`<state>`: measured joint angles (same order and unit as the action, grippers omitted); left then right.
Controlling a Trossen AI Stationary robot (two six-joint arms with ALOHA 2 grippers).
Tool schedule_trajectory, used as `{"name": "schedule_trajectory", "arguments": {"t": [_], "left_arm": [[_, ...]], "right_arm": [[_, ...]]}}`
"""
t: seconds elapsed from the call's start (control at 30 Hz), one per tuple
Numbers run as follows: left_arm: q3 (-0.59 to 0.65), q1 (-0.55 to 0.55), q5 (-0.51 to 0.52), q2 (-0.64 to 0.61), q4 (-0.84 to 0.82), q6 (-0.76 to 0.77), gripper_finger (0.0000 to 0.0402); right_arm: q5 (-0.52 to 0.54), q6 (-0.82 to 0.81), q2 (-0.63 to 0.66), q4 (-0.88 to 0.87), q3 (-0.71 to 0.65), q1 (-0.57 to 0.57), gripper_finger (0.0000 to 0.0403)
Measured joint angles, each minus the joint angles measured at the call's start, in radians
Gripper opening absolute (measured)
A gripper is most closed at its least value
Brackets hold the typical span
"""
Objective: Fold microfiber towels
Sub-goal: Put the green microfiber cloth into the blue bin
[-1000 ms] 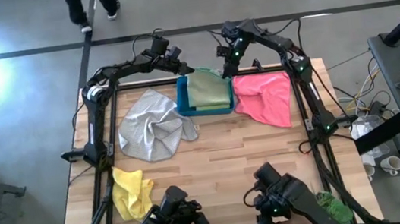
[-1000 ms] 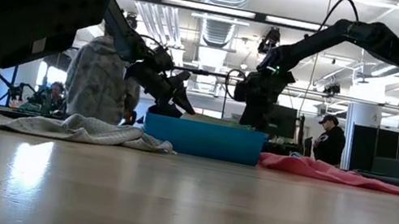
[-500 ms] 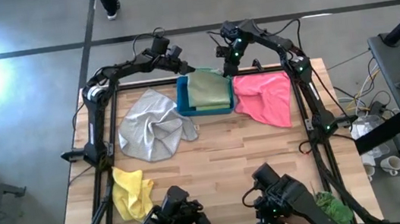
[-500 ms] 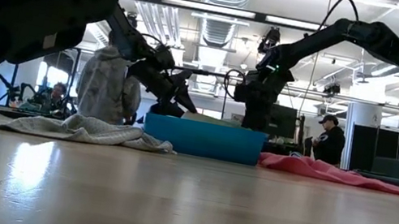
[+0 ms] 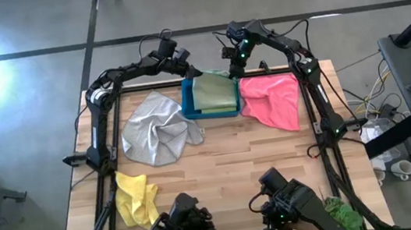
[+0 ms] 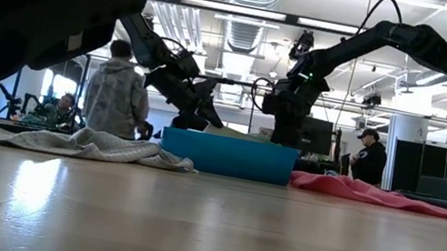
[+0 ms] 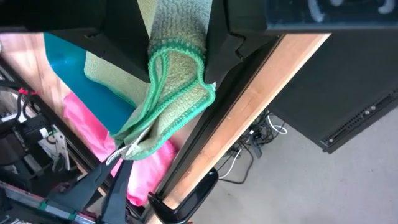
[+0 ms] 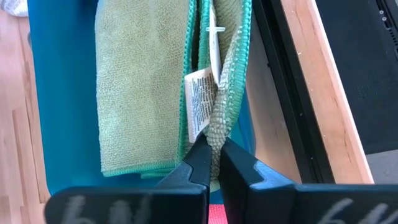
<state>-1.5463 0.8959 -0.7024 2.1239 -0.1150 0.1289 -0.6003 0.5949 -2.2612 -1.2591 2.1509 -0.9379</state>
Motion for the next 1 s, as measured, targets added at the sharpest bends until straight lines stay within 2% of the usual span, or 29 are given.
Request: {"name": "schedule_trajectory", "arguments": {"t": [0.17,0.37,0.43,0.8,1.0], "left_arm": [[0.0,-0.009,0.01,0.0,0.001,-0.063,0.0113],[0.0,-0.019,0.058,0.0,0.001,-0.11,0.0023],[0.0,-0.021,0.058,0.0,0.002,-0.112,0.0008],[-0.007,-0.032,0.059,-0.05,-0.001,-0.11,0.0008],[-0.011,-0.051,0.064,-0.064,-0.081,-0.11,0.0008]], "right_arm": [[0.0,0.001,0.0,0.0,0.001,0.0,0.0009],[0.0,0.007,0.002,-0.001,0.035,0.0,0.0009],[0.0,0.008,0.002,-0.004,0.04,0.0,0.0009],[-0.002,0.0,0.031,-0.048,0.043,0.029,0.0009],[-0.003,-0.011,0.062,-0.051,0.043,0.053,0.0009]]}}
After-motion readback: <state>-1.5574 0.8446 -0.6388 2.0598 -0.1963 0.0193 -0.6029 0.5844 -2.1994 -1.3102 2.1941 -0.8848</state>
